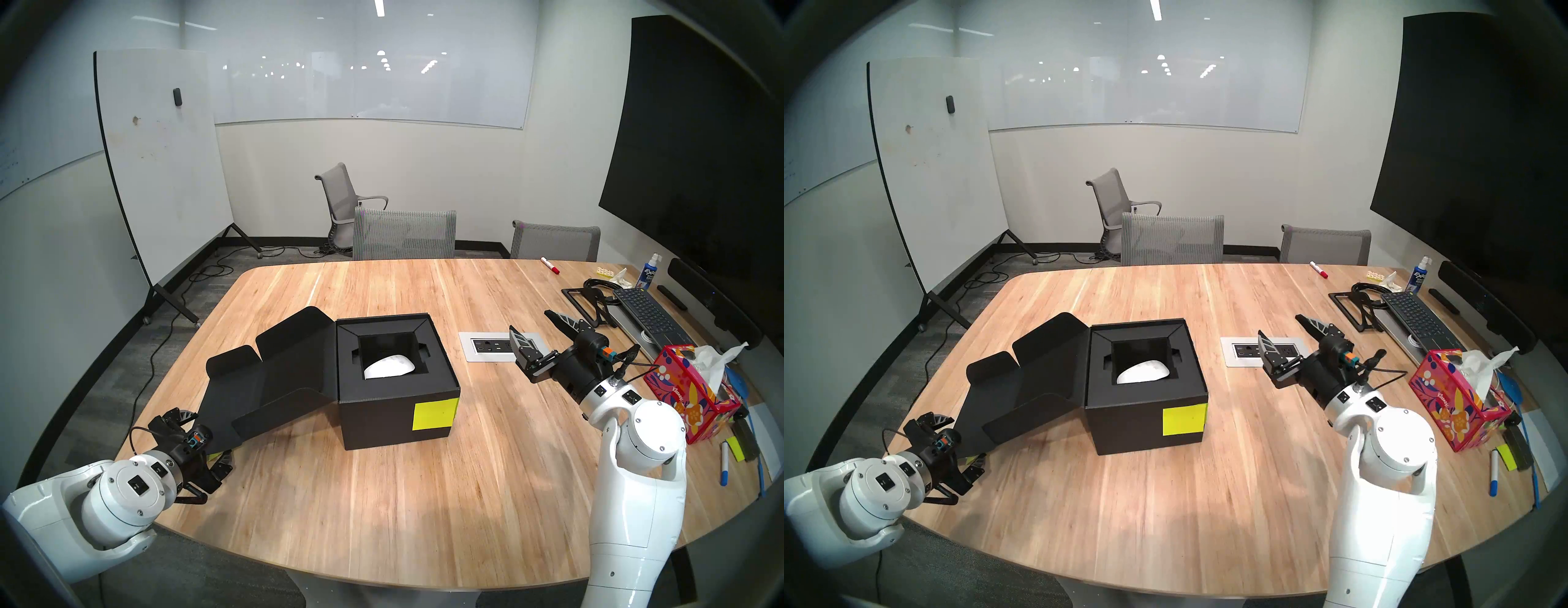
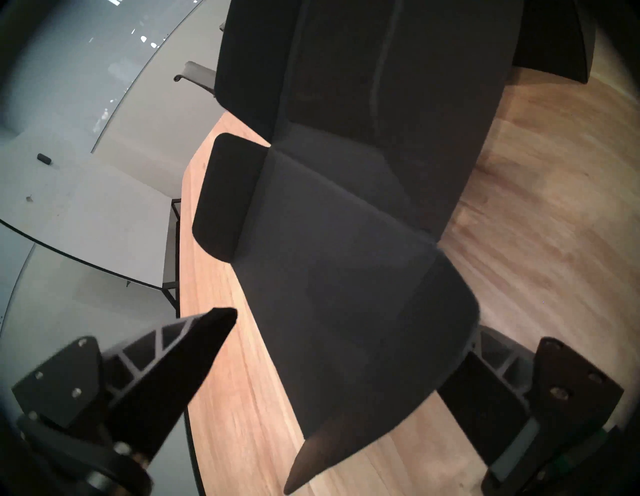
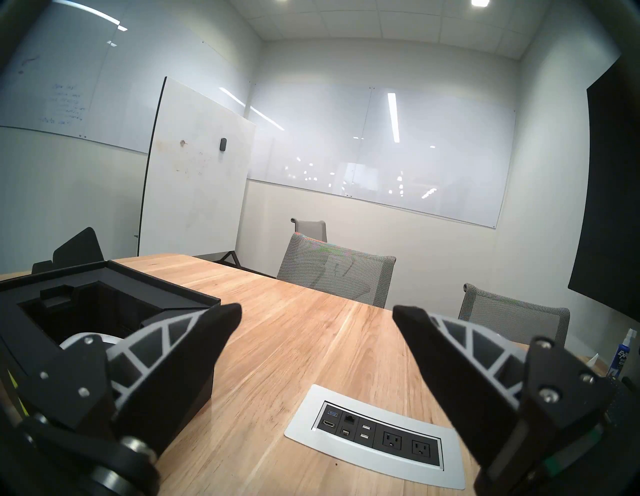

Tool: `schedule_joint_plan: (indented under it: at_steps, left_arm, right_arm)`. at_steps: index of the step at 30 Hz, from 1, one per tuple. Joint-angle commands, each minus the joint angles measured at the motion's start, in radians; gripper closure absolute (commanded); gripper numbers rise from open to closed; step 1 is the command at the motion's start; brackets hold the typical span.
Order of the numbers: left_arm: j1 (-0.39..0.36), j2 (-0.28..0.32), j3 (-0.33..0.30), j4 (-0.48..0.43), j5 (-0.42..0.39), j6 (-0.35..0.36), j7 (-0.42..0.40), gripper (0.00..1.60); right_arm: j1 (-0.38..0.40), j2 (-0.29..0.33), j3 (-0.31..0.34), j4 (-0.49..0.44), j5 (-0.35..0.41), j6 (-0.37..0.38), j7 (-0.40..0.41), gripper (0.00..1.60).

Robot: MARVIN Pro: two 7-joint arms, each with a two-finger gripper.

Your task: Open the box and place the mouse inside

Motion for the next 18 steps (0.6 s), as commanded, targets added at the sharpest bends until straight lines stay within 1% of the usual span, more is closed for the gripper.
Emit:
schedule_joint_plan:
  at_steps: [1, 8, 10, 13, 14, 18]
  left_arm:
    - [0.100, -0.072, -0.088, -0.017, 0.022, -0.017, 0.049, 1.60]
    - [0.165, -0.123, -0.187, -0.076, 0.063, -0.050, 0.076, 1.60]
    - [0.171, -0.124, -0.198, -0.088, 0.072, -0.054, 0.078, 1.60]
    - [0.202, -0.139, -0.239, -0.136, 0.100, -0.068, 0.081, 1.60]
    - [0.227, -0.147, -0.264, -0.169, 0.123, -0.074, 0.078, 1.60]
    - [0.267, -0.142, -0.307, -0.221, 0.176, -0.077, 0.066, 1.60]
  right_arm:
    - [0.012, 0.002, 0.001, -0.019, 0.005, -0.005, -0.001, 0.00]
    - [0.013, 0.002, 0.001, -0.020, 0.005, -0.005, -0.001, 0.00]
    - [0.013, 0.002, 0.001, -0.020, 0.005, -0.005, -0.001, 0.00]
    - [0.013, 0.002, 0.001, -0.021, 0.005, -0.005, -0.001, 0.00]
    - [0.013, 0.002, 0.002, -0.021, 0.005, -0.005, -0.001, 0.00]
    - [0.013, 0.002, 0.002, -0.022, 0.006, -0.006, -0.001, 0.00]
